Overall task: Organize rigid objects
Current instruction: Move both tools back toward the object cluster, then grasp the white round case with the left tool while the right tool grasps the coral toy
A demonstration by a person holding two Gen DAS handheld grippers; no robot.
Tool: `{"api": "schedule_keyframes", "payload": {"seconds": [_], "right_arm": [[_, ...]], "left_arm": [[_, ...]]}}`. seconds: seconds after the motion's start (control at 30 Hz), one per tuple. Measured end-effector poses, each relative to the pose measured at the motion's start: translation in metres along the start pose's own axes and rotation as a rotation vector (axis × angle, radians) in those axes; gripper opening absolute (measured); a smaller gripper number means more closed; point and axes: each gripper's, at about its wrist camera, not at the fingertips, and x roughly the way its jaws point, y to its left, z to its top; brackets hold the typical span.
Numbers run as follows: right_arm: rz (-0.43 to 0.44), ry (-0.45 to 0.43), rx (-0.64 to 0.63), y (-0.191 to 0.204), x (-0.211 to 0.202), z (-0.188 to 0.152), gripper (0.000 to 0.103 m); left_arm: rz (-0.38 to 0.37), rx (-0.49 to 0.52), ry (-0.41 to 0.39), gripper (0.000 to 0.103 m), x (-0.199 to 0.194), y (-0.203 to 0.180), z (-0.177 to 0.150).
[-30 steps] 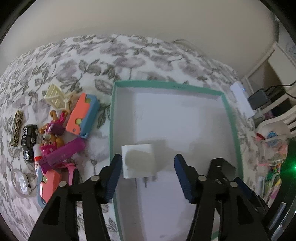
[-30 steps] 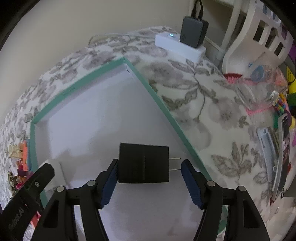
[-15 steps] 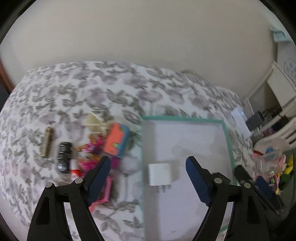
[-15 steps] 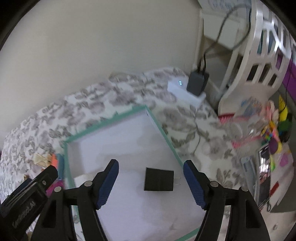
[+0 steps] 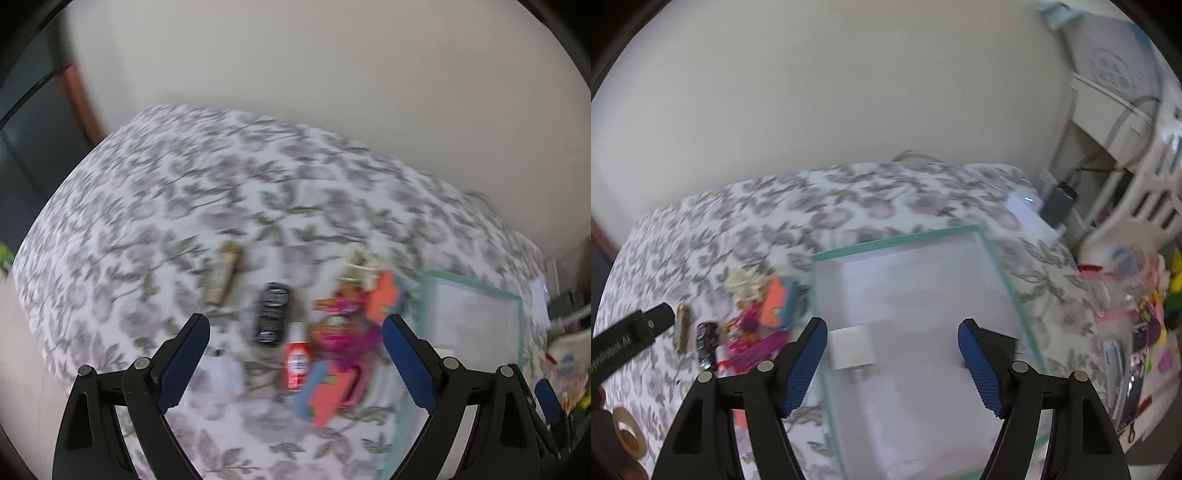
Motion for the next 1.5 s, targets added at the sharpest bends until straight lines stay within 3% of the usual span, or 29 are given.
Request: {"api": "schedule_keyframes", "payload": {"seconds": [0.07,0.3,0.4,0.47,0.63,0.83,1.3,1.5], "right_arm": [[0.017,0.002,-0.017,0.013,0.0,-0.003,0.089],[0.037,0.024,-0.051,0.044,0.003,-0.009,0.089],[0.049,0.03,-0.083,0.061,0.003,-0.011,0.091],[0.06,0.03,-0.102,0.07,0.003,-0.011,0.103],[0.093,0.03,-0.148,0.094,0.006,-0.012,0.103],[0.113,0.076,-0.142,0.109,0.027,-0.018,0.103],[0.173,0.238,-0.146,0.136,0.073,-0.046,0.103],[0.166,0.259,-0.146,0.139,0.081,-0.055,0.103]], "left_arm": [[0.025,-0.046,0.0,0.095,0.0,0.021,0.001],[0.114,-0.153,-0.015,0.095,-0.004,0.08,-0.004],[0.116,-0.186,-0.004,0.095,-0.001,0.098,-0.005],[0.114,-0.211,0.009,0.095,0.003,0.109,-0.006],[0.092,-0.284,0.033,0.103,0.013,0.133,-0.007],[0.09,-0.308,0.04,0.103,0.019,0.143,-0.007],[0.068,-0.242,0.213,0.103,0.065,0.126,-0.022],[0.04,-0.235,0.273,0.103,0.08,0.116,-0.029]]}}
